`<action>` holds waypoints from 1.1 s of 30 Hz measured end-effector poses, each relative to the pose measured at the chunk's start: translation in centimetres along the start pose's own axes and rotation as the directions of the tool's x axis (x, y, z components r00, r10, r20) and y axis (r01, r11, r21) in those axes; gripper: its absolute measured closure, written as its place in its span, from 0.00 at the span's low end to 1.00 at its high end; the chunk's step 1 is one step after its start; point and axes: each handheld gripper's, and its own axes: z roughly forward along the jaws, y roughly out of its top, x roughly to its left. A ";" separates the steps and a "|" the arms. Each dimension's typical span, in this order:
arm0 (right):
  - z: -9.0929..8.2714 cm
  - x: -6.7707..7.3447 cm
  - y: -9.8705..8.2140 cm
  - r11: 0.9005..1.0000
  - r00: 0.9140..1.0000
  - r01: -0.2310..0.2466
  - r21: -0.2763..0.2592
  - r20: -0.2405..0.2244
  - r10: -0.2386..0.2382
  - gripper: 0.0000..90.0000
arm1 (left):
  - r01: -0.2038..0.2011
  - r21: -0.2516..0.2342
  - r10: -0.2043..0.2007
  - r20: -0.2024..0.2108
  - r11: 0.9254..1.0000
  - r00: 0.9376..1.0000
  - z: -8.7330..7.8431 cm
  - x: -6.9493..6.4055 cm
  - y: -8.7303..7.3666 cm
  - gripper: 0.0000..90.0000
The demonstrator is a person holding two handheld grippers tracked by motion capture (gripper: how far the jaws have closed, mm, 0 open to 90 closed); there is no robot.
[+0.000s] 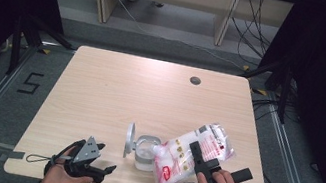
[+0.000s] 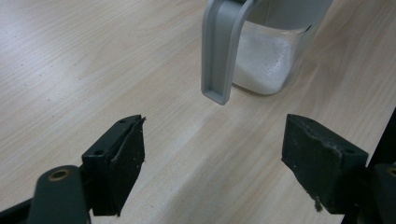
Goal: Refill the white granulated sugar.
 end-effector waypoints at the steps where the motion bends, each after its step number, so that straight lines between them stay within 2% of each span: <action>1: 0.0 0.0 0.0 1.000 1.000 -0.003 -0.001 -0.002 0.003 0.72 | 0.000 0.009 0.000 -0.001 1.000 1.000 -0.1 0.0 0.0 0.23; 7: 0.2 0.1 0.0 1.000 1.000 -0.003 -0.005 -0.004 0.003 0.72 | -0.001 0.002 0.001 0.009 1.000 1.000 0.0 0.1 0.0 0.23; 8: 0.2 0.2 0.0 1.000 1.000 -0.015 0.002 -0.009 0.015 0.72 | -0.005 -0.001 0.005 0.007 1.000 1.000 0.0 0.1 0.0 0.23; 9: 0.2 0.1 -0.1 1.000 1.000 0.000 -0.003 -0.006 0.000 0.72 | -0.006 0.011 0.006 0.004 1.000 1.000 0.0 0.2 0.1 0.23; 10: 0.3 0.3 -0.1 0.999 0.999 -0.032 -0.001 -0.009 0.032 0.72 | 0.000 0.006 0.000 0.007 1.000 1.000 0.1 0.2 0.1 0.23; 12: 0.4 0.2 -0.2 1.000 1.000 -0.003 -0.005 -0.009 0.003 0.72 | 0.021 -0.012 -0.021 0.011 1.000 1.000 0.2 0.0 0.1 0.23; 15: 0.5 0.4 -0.3 1.000 1.000 -0.008 -0.007 -0.009 0.008 0.72 | 0.014 0.000 -0.014 0.011 1.000 1.000 0.2 0.1 0.0 0.23; 20: 0.6 0.5 -0.3 1.000 1.000 -0.011 -0.015 -0.005 0.011 0.72 | 0.009 -0.008 -0.008 0.015 1.000 1.000 0.4 0.2 0.0 0.23; 21: 0.6 0.5 -0.3 1.000 1.000 -0.014 -0.015 -0.007 0.014 0.72 | 0.003 0.004 -0.003 0.014 1.000 1.000 0.3 0.3 0.0 0.23; 22: 0.6 0.7 -0.2 0.999 0.999 -0.041 -0.007 -0.013 0.041 0.72 | 0.003 0.007 -0.003 0.012 1.000 1.000 0.3 0.3 0.0 0.23; 23: 0.7 0.5 -0.3 1.000 1.000 -0.011 -0.015 -0.009 0.011 0.72 | 0.013 0.003 -0.013 0.022 1.000 1.000 0.4 0.2 0.0 0.23; 25: 0.8 0.5 -0.4 1.000 1.000 0.003 -0.027 -0.007 -0.004 0.72 | 0.004 0.004 -0.004 0.025 1.000 1.000 0.3 0.3 0.1 0.23; 27: 0.7 0.6 -0.4 1.000 1.000 -0.010 -0.017 -0.006 0.010 0.73 | 0.011 0.005 -0.011 0.020 1.000 1.000 0.4 0.2 0.1 0.23; 29: 0.7 0.6 -0.4 1.000 1.000 -0.010 -0.014 -0.006 0.010 0.73 | 0.002 0.005 -0.002 0.023 1.000 1.000 0.3 0.2 0.1 0.23; 31: 0.6 0.5 -0.5 1.000 1.000 -0.007 -0.009 -0.008 0.007 0.73 | 0.014 -0.002 -0.014 0.019 1.000 1.000 0.4 0.1 0.0 0.23; 32: 0.5 0.5 -0.4 0.999 0.999 -0.032 0.001 -0.008 0.032 0.73 | 0.001 -0.003 -0.001 0.018 1.000 1.000 0.3 0.2 0.1 0.23; 33: 0.5 0.5 -0.4 0.999 0.999 -0.032 0.001 -0.008 0.032 0.73 | 0.001 -0.003 -0.001 0.018 1.000 1.000 0.3 0.2 0.1 0.23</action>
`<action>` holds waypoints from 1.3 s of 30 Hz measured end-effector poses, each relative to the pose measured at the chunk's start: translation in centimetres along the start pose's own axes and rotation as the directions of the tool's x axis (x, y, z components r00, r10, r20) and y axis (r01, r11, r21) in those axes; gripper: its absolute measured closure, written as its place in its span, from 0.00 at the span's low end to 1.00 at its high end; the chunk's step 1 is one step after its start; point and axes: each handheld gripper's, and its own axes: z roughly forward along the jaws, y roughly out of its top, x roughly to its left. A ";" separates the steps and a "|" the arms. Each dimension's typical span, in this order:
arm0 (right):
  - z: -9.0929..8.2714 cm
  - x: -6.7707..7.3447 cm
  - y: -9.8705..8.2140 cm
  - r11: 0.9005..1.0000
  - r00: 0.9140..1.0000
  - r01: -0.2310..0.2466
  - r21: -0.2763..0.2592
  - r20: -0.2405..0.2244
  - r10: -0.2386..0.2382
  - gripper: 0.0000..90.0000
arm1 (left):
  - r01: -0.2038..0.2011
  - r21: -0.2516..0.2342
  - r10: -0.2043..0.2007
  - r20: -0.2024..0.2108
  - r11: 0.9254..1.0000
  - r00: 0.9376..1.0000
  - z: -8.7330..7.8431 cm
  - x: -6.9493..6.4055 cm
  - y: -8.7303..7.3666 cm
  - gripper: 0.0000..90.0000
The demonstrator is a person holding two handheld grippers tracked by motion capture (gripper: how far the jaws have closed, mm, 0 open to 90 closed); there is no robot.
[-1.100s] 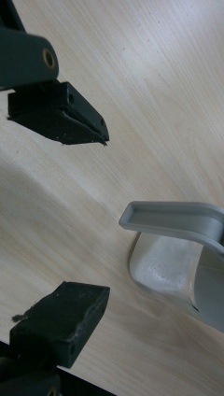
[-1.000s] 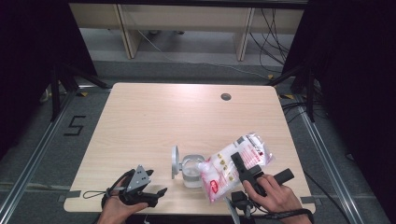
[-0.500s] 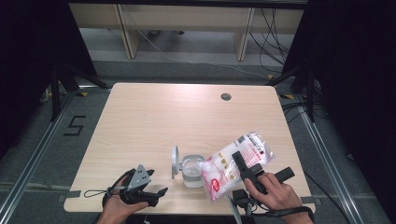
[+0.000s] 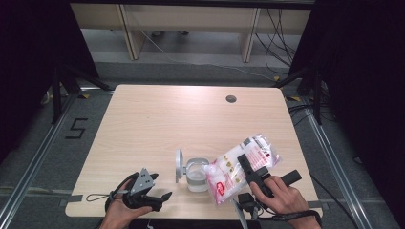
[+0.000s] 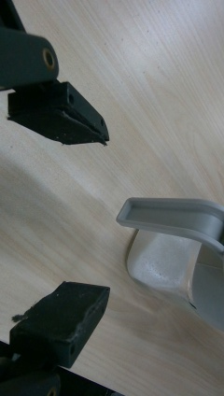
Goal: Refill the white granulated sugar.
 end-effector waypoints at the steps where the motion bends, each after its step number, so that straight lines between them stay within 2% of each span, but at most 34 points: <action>1: 0.0 0.0 0.0 1.000 1.000 -0.011 0.001 -0.001 0.011 0.73 | -0.004 0.007 0.004 -0.008 1.000 1.000 -0.1 0.1 0.0 0.23; 2: 0.0 -0.2 0.0 1.000 1.000 0.025 -0.011 0.009 -0.025 0.73 | 0.004 -0.003 -0.004 -0.005 1.000 1.000 0.0 0.0 0.0 0.23; 3: -0.1 -0.2 0.0 1.000 1.000 0.008 -0.009 0.008 -0.008 0.73 | -0.004 0.006 0.004 -0.007 1.000 1.000 -0.1 0.1 0.0 0.23; 6: 0.0 -0.3 0.1 0.999 0.999 0.031 -0.021 0.012 -0.031 0.73 | -0.005 0.016 0.005 -0.008 1.000 1.000 -0.1 0.1 0.0 0.23; 8: 0.0 -0.1 0.2 1.000 1.000 0.013 -0.014 0.003 -0.013 0.73 | 0.001 0.007 -0.001 -0.001 1.000 1.000 0.0 0.0 0.0 0.23; 10: 0.0 -0.2 0.2 0.999 0.999 0.031 -0.019 0.010 -0.031 0.73 | 0.003 0.009 -0.003 -0.007 1.000 1.000 0.0 0.0 0.0 0.23; 13: -0.1 -0.2 0.2 1.000 1.000 0.020 -0.019 0.013 -0.020 0.73 | -0.005 0.007 0.005 -0.006 1.000 1.000 0.0 0.1 0.0 0.23; 14: -0.1 -0.2 0.2 1.000 1.000 0.018 -0.017 0.010 -0.018 0.73 | 0.012 0.002 -0.012 0.000 1.000 1.000 0.0 0.0 0.0 0.23; 17: -0.2 -0.3 0.2 1.000 1.000 0.015 -0.010 0.013 -0.014 0.73 | -0.007 0.007 0.007 0.000 1.000 1.000 0.0 0.0 0.0 0.23; 24: -0.3 -0.4 0.1 1.000 1.000 0.012 -0.011 0.013 -0.012 0.73 | 0.005 0.005 -0.005 -0.004 1.000 1.000 0.0 0.0 0.0 0.23; 27: -0.3 -0.3 0.1 1.000 1.000 0.001 -0.008 0.013 -0.001 0.73 | -0.003 0.012 0.004 -0.001 1.000 1.000 0.0 0.0 0.0 0.23; 28: -0.2 -0.4 0.0 0.999 0.999 0.031 -0.016 0.017 -0.031 0.73 | -0.002 0.012 0.002 -0.001 1.000 1.000 0.0 -0.1 0.0 0.23; 30: -0.2 -0.3 0.1 1.000 1.000 0.020 -0.003 0.008 -0.020 0.73 | -0.001 0.001 0.001 -0.010 1.000 1.000 0.1 -0.1 0.0 0.23; 32: -0.2 -0.3 0.1 1.000 1.000 0.007 -0.006 0.012 -0.007 0.73 | -0.007 0.011 0.007 -0.014 1.000 1.000 -0.1 -0.1 0.0 0.23; 37: -0.3 -0.3 0.1 1.000 1.000 0.007 0.001 0.012 -0.007 0.73 | 0.000 0.008 0.000 -0.015 1.000 1.000 -0.2 -0.2 0.0 0.23; 38: -0.1 -0.4 0.0 0.999 0.999 0.037 -0.011 0.020 -0.037 0.73 | 0.004 0.004 -0.004 -0.014 1.000 1.000 -0.2 -0.2 0.0 0.23; 39: -0.1 -0.4 0.0 0.999 0.999 0.037 -0.011 0.020 -0.037 0.73 | 0.004 0.004 -0.004 -0.014 1.000 1.000 -0.2 -0.2 0.0 0.23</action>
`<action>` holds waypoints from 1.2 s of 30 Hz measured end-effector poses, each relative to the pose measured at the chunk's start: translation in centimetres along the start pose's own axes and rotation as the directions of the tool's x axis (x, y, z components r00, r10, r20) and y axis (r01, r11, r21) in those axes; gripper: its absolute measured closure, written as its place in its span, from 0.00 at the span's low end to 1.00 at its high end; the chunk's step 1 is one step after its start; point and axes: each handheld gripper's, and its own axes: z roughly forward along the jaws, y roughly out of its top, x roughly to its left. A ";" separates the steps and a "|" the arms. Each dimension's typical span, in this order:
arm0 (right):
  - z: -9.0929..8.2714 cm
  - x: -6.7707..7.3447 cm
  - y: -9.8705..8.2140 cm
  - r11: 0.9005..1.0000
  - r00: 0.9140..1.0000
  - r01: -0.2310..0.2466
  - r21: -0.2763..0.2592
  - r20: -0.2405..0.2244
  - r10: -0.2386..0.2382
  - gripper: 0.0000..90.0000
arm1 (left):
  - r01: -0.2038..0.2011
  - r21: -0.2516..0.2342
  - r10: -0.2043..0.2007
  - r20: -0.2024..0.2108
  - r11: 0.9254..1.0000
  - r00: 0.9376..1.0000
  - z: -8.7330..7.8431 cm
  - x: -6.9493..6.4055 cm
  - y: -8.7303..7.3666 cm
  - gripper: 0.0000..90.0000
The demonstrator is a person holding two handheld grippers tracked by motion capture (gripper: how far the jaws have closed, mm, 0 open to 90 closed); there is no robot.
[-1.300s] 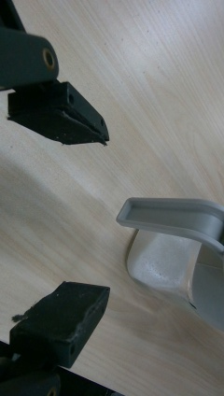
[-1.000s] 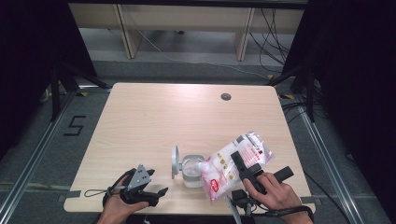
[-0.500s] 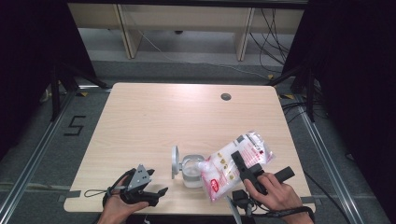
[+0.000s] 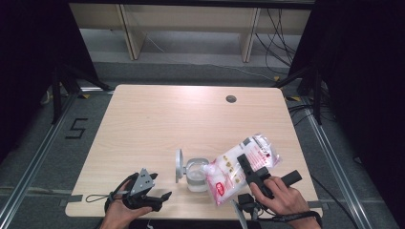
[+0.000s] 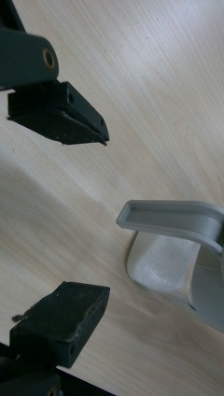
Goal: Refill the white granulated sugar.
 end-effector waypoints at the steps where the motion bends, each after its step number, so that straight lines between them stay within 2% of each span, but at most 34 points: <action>1: 0.0 0.0 0.0 1.000 1.000 0.005 0.003 0.000 -0.005 0.73 | 0.011 -0.009 -0.011 0.001 1.000 1.000 0.1 -0.1 0.0 0.23; 2: 0.0 0.1 0.0 1.000 1.000 -0.004 0.011 -0.003 0.004 0.73 | 0.005 -0.006 -0.005 0.000 1.000 1.000 0.0 -0.1 0.0 0.23; 3: 0.0 0.3 0.0 0.999 0.999 -0.032 0.017 -0.008 0.032 0.74 | 0.003 -0.008 -0.003 0.002 1.000 1.000 0.0 -0.1 0.0 0.23; 5: 0.0 0.3 0.1 0.999 1.000 -0.030 0.018 -0.008 0.030 0.74 | 0.004 -0.008 -0.004 0.002 1.000 1.000 0.0 -0.1 0.0 0.23; 6: 0.1 0.1 0.0 1.000 1.000 0.005 0.009 -0.003 -0.005 0.74 | 0.001 -0.006 -0.001 0.000 1.000 1.000 0.0 -0.1 0.0 0.23; 8: 0.0 0.1 0.1 1.000 1.000 -0.017 0.015 -0.007 0.017 0.74 | -0.002 -0.007 0.002 -0.003 1.000 1.000 0.0 0.0 0.0 0.23; 12: 0.2 0.1 0.1 1.000 1.000 -0.013 0.014 -0.010 0.013 0.74 | 0.003 -0.004 -0.003 0.003 1.000 1.000 0.0 -0.1 0.0 0.23; 13: 0.2 -0.1 0.1 1.000 1.000 0.006 0.010 -0.007 -0.006 0.74 | 0.001 -0.006 -0.001 0.000 1.000 1.000 0.0 -0.1 0.0 0.23; 17: 0.2 0.0 0.0 1.000 1.000 -0.012 0.015 -0.008 0.012 0.74 | 0.001 -0.005 -0.001 0.000 1.000 1.000 0.0 -0.1 0.0 0.23; 21: 0.2 -0.1 -0.1 1.000 1.000 0.015 0.005 -0.003 -0.015 0.74 | 0.004 -0.002 -0.004 -0.002 1.000 1.000 0.0 -0.2 0.0 0.23; 25: 0.3 0.0 0.0 1.000 1.000 0.008 0.004 -0.004 -0.008 0.74 | -0.027 -0.002 0.027 0.000 1.000 1.000 -0.1 0.0 0.1 0.23; 27: 0.2 0.0 0.0 1.000 1.000 0.008 0.003 -0.004 -0.008 0.75 | -0.025 -0.001 0.025 -0.003 1.000 1.000 -0.1 0.0 0.1 0.23; 28: 0.2 0.1 0.0 1.000 1.000 -0.015 0.010 -0.007 0.015 0.75 | -0.023 -0.008 0.023 -0.002 1.000 1.000 0.0 0.0 0.1 0.23; 30: 0.1 0.1 0.0 1.000 1.000 -0.024 0.016 -0.008 0.024 0.75 | -0.010 -0.004 0.010 -0.004 1.000 1.000 0.0 -0.1 0.1 0.23; 31: 0.1 -0.1 0.0 1.000 1.000 0.004 0.008 -0.003 -0.004 0.75 | -0.003 0.000 0.003 -0.003 1.000 1.000 0.0 -0.1 0.0 0.23; 33: 0.1 -0.2 0.0 1.000 1.000 0.011 0.004 0.001 -0.011 0.75 | -0.015 0.010 0.015 -0.005 1.000 1.000 -0.1 -0.1 0.1 0.23; 34: 0.1 -0.1 -0.1 1.000 1.000 -0.005 0.002 0.002 0.005 0.75 | -0.014 0.009 0.014 -0.005 1.000 1.000 -0.1 -0.1 0.1 0.23; 35: 0.1 -0.2 0.0 1.000 1.000 0.009 0.002 0.002 -0.009 0.75 | -0.014 0.009 0.014 -0.005 1.000 1.000 -0.1 -0.1 0.1 0.23; 36: 0.0 -0.1 0.0 1.000 1.000 -0.012 0.012 -0.001 0.012 0.75 | -0.003 -0.001 0.003 -0.003 1.000 1.000 0.0 -0.1 0.0 0.23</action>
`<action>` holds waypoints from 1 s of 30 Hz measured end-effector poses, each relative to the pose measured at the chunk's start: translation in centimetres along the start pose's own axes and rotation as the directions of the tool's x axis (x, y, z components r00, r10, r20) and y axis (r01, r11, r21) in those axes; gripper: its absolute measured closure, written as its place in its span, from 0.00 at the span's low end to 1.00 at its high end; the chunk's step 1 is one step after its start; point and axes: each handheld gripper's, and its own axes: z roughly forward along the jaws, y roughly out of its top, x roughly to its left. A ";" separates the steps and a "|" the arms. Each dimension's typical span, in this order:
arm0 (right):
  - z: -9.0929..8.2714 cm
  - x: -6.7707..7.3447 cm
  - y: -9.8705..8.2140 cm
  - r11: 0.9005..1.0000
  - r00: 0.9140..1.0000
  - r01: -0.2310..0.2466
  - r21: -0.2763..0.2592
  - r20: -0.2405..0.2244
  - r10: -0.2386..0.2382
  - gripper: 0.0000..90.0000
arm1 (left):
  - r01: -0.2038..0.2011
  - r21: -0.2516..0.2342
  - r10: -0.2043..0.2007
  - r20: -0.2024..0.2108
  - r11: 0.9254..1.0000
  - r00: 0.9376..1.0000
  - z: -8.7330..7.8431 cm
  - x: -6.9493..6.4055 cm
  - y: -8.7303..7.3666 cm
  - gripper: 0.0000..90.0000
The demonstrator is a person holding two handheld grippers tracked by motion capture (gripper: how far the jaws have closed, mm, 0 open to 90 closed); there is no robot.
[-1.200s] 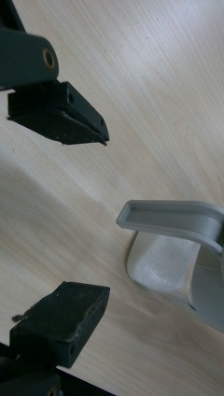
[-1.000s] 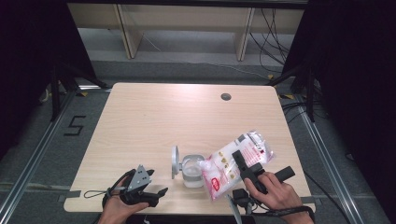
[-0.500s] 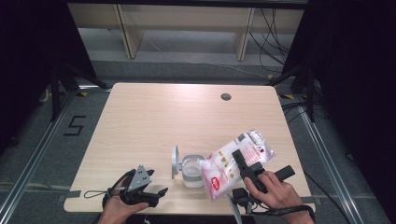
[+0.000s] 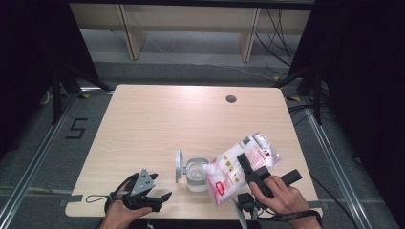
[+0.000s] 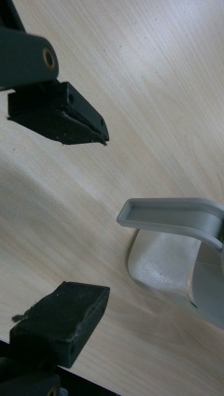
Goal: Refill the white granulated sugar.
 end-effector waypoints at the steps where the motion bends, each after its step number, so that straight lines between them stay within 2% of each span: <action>1: 0.0 0.0 0.0 1.000 1.000 -0.001 0.001 0.001 0.001 0.75 | -0.011 0.009 0.011 -0.003 1.000 1.000 -0.1 0.1 0.0 0.23; 2: 0.0 0.0 0.0 1.000 1.000 -0.002 0.000 0.001 0.002 0.75 | -0.016 0.009 0.016 -0.002 1.000 1.000 -0.1 0.1 0.0 0.23; 3: 0.0 -0.1 -0.1 1.000 1.000 0.018 -0.005 0.006 -0.018 0.75 | -0.011 0.010 0.011 -0.002 1.000 1.000 -0.1 0.1 0.0 0.23; 5: 0.0 -0.1 -0.1 1.000 1.000 0.013 -0.004 0.009 -0.013 0.75 | -0.011 -0.001 0.011 0.002 1.000 1.000 0.0 0.1 0.0 0.23; 6: 0.0 -0.1 -0.1 1.000 1.000 0.015 -0.004 0.009 -0.014 0.75 | -0.031 0.002 0.031 0.003 1.000 1.000 0.0 0.2 0.0 0.23; 7: -0.1 0.0 -0.1 1.000 1.000 -0.005 0.000 0.004 0.005 0.75 | -0.027 0.002 0.027 0.003 1.000 1.000 0.0 0.2 0.0 0.23; 9: -0.1 0.0 0.0 1.000 1.000 -0.006 -0.001 0.004 0.006 0.75 | -0.034 0.003 0.034 -0.002 0.999 0.999 -0.1 0.2 0.0 0.23; 11: -0.1 0.0 0.0 1.000 1.000 0.000 -0.001 0.002 0.000 0.75 | -0.013 0.003 0.013 -0.002 1.000 1.000 0.0 0.1 0.0 0.23; 18: 0.0 0.0 0.0 1.000 1.000 -0.001 -0.002 -0.001 0.001 0.75 | -0.014 0.002 0.014 0.000 1.000 1.000 0.0 0.1 0.0 0.23; 19: 0.0 -0.1 -0.1 1.000 1.000 0.018 -0.007 0.006 -0.018 0.75 | -0.015 0.009 0.015 0.003 1.000 1.000 -0.1 0.1 0.0 0.23; 21: -0.1 0.1 -0.1 1.000 1.000 0.003 -0.003 0.005 -0.003 0.76 | -0.028 0.004 0.028 0.000 1.000 1.000 -0.1 0.2 0.0 0.23; 24: 0.0 0.0 0.0 1.000 1.000 0.002 -0.002 0.001 -0.002 0.76 | -0.004 -0.002 0.004 -0.004 1.000 1.000 0.0 0.0 0.0 0.23; 27: -0.1 0.1 0.1 1.000 1.000 -0.011 -0.001 0.002 0.011 0.76 | -0.015 0.008 0.015 -0.002 1.000 1.000 -0.1 0.1 0.0 0.23; 30: -0.1 0.0 0.1 1.000 1.000 0.003 -0.006 0.004 -0.003 0.76 | -0.012 0.010 0.012 -0.004 1.000 1.000 -0.1 0.1 0.0 0.23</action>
